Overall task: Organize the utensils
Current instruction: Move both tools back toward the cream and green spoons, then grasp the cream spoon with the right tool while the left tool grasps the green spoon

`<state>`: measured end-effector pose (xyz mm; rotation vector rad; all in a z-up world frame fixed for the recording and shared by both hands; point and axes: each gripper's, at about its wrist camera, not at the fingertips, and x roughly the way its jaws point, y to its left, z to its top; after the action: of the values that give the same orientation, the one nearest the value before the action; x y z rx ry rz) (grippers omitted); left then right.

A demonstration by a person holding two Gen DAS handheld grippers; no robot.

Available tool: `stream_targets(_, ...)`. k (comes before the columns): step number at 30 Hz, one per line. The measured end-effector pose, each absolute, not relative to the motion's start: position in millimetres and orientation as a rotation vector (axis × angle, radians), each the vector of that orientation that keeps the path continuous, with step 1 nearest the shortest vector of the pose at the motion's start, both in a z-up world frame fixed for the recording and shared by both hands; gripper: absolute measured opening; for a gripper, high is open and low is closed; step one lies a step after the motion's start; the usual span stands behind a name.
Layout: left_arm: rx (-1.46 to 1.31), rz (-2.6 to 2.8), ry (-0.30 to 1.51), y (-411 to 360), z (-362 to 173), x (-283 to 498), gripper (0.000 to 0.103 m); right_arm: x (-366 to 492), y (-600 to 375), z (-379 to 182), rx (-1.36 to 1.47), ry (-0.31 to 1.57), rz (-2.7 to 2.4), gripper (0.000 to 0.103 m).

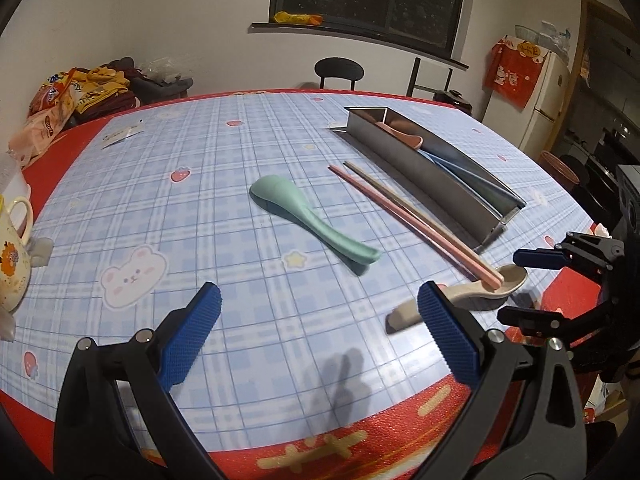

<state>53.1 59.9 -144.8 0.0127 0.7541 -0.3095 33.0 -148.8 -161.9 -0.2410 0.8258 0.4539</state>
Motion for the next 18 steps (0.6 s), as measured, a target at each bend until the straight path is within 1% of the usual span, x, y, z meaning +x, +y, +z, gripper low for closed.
stream_targets(8,-0.003,-0.317,0.759,63,-146,54,0.097,30,-143,-166,-0.244,0.902,0.51,0.058)
stream_targets(12,-0.01,-0.324,0.765,64,-147,54,0.097,28,-143,-167,-0.177,0.952,0.564,0.051)
stream_targets(15,-0.01,-0.327,0.763,63,-147,54,0.097,30,-144,-165,-0.093,0.971,0.618,0.05)
stream_targets(18,-0.012,-0.33,0.765,63,-147,54,0.097,35,-155,-158,-0.003,0.948,0.598,0.05)
